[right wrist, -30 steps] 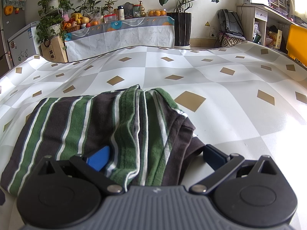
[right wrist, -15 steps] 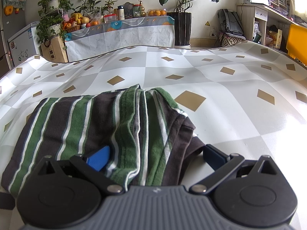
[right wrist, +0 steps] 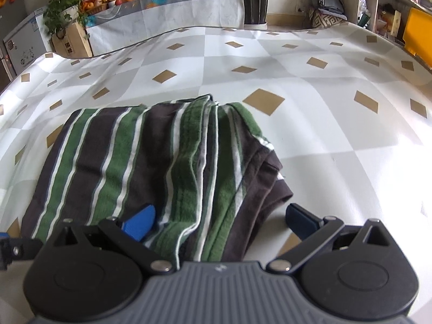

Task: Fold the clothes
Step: 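Move both open grippers to the folded striped shirt's edge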

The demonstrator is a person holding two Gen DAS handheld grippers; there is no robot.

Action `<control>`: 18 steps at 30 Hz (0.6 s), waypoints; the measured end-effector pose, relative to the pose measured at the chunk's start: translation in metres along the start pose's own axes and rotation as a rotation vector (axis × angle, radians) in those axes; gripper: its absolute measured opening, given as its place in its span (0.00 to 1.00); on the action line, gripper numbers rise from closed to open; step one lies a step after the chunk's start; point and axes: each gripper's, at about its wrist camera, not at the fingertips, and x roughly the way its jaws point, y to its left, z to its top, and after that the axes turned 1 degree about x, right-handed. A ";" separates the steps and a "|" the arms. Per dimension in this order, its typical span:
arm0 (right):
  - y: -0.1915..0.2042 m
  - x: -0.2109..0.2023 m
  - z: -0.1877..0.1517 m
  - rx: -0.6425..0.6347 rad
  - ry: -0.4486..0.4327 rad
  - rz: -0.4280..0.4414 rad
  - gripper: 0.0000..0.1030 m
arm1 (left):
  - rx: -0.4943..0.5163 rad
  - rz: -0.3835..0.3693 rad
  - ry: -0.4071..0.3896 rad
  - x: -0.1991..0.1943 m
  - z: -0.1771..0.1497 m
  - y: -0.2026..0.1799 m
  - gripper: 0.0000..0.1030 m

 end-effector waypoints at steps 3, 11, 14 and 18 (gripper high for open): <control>-0.005 -0.007 0.000 0.048 0.046 -0.001 0.99 | -0.011 0.008 0.000 0.000 0.000 0.004 0.72; 0.001 -0.044 0.011 -0.015 0.066 -0.023 0.93 | -0.033 0.016 0.001 0.001 0.000 0.011 0.72; 0.003 -0.064 0.023 -0.045 0.068 -0.001 0.93 | -0.035 0.019 -0.003 0.000 0.000 0.012 0.72; -0.003 -0.082 0.041 -0.084 0.099 0.055 0.93 | -0.045 0.018 -0.004 0.000 0.001 0.013 0.73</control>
